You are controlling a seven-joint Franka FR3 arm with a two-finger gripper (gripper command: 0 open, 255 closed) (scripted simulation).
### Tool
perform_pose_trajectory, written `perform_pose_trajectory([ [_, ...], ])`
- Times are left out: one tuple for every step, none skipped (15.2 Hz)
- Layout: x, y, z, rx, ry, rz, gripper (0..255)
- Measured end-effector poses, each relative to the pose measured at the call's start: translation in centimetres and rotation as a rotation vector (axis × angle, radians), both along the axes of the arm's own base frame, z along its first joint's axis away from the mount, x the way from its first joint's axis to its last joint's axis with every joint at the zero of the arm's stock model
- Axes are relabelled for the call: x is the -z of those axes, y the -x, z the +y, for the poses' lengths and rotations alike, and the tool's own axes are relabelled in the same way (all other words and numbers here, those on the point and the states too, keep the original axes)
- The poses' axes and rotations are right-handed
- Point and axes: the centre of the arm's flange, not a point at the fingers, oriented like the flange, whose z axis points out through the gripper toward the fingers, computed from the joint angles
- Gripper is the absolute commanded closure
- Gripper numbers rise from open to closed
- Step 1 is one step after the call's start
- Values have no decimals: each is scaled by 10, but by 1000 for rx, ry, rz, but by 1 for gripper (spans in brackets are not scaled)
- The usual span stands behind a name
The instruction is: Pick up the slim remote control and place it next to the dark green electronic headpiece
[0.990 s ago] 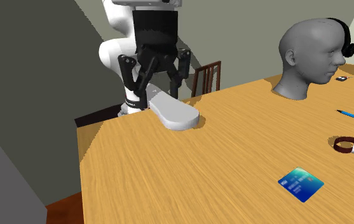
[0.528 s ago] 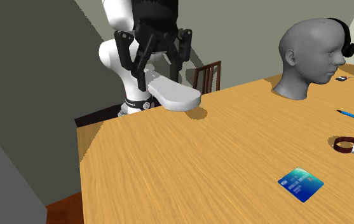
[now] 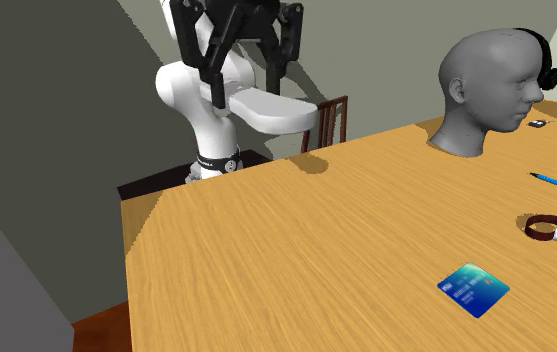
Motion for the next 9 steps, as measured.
perform_pose_trajectory([
  [-5,-1,0,0,0,0,255],
  [-11,0,1,0,0,0,255],
  [-16,-1,0,0,0,0,255],
  [-21,0,0,0,0,0,255],
  [-27,0,-1,0,0,0,255],
  [-32,0,-1,0,0,0,255],
  [-36,0,-1,0,0,0,255],
  [-42,0,0,0,0,0,255],
  [-47,0,0,0,0,0,255],
])
